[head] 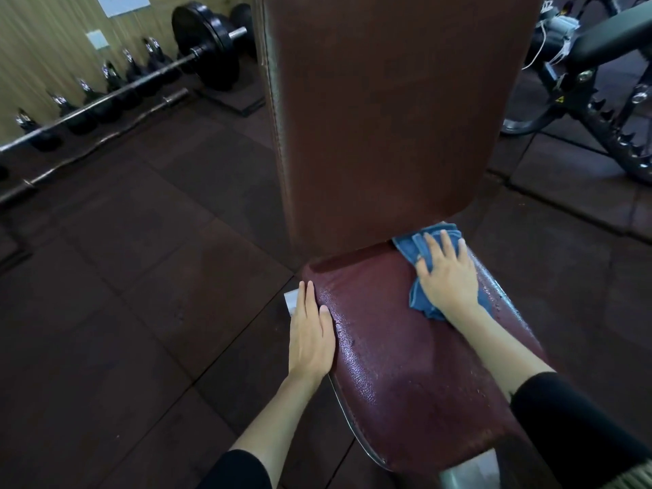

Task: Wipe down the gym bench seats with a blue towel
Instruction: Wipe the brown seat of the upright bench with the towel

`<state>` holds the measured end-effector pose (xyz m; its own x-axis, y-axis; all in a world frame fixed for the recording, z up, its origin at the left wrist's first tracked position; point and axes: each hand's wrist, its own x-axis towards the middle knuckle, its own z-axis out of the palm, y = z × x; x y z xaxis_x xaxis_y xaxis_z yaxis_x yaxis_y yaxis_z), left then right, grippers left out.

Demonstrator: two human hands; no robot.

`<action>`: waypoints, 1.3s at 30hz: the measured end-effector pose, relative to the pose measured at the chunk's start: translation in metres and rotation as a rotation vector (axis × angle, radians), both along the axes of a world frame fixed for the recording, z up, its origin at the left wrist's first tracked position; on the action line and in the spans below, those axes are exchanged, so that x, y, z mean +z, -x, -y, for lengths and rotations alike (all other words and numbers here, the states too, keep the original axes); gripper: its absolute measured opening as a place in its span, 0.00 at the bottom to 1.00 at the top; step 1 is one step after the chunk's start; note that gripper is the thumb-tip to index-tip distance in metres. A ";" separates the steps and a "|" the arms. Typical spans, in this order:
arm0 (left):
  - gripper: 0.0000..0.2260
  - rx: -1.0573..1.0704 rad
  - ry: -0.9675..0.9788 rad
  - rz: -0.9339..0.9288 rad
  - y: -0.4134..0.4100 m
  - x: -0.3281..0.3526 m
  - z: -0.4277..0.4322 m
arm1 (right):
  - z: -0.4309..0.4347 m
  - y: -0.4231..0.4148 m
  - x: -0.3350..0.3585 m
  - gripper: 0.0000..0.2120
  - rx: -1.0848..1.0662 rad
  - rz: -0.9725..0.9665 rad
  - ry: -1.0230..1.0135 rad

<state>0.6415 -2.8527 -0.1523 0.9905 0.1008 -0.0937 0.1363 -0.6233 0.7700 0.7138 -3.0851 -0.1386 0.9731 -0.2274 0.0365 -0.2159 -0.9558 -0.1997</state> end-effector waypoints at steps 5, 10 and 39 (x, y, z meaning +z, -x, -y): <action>0.22 0.025 0.065 0.019 0.001 -0.003 0.001 | -0.028 -0.006 0.009 0.25 -0.172 0.040 -0.091; 0.21 0.061 0.175 0.044 -0.002 -0.001 -0.003 | -0.092 0.001 0.015 0.25 -0.045 -0.080 -0.143; 0.22 -0.002 0.220 -0.007 0.013 -0.015 -0.008 | 0.004 -0.015 0.004 0.24 -0.022 0.027 -0.042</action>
<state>0.6284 -2.8452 -0.1673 0.9899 0.0748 -0.1203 0.1410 -0.4410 0.8864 0.7291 -3.0887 -0.1346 0.9667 -0.2504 0.0527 -0.2305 -0.9416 -0.2453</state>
